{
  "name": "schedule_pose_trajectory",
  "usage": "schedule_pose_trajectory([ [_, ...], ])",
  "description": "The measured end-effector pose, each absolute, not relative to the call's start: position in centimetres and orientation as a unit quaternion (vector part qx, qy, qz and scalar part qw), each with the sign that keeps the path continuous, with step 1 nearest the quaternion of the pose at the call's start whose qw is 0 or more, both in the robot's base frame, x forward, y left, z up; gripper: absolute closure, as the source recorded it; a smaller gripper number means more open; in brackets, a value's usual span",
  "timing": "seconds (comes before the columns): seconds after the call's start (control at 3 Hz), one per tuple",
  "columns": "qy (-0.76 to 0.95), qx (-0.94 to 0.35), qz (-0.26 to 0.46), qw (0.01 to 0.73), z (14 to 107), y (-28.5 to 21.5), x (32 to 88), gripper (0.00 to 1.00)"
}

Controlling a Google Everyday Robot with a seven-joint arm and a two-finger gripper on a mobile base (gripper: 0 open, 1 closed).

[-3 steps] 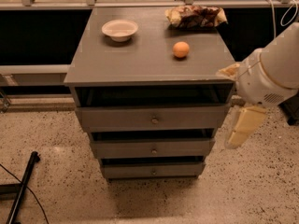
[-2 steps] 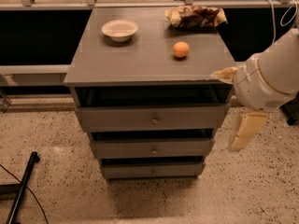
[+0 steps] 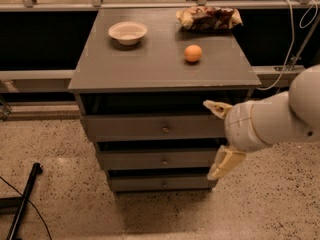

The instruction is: Open top drawer

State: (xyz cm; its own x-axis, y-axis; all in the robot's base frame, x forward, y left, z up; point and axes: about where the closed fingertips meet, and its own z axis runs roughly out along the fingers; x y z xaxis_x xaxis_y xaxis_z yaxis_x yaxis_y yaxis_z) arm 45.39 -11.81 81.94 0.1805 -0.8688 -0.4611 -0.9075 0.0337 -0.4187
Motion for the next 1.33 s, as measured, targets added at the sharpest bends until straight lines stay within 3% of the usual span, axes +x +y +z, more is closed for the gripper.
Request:
schedule_pose_trajectory([
  [0.33,0.609,-0.695,0.034,0.381,78.2,-8.7,47.9,0.0],
  [0.67,0.606,-0.684,0.007,0.406,78.8,-8.6,49.8,0.0],
  [1.33,0.608,-0.692,-0.019,0.389,77.1,-9.4,51.3,0.0],
])
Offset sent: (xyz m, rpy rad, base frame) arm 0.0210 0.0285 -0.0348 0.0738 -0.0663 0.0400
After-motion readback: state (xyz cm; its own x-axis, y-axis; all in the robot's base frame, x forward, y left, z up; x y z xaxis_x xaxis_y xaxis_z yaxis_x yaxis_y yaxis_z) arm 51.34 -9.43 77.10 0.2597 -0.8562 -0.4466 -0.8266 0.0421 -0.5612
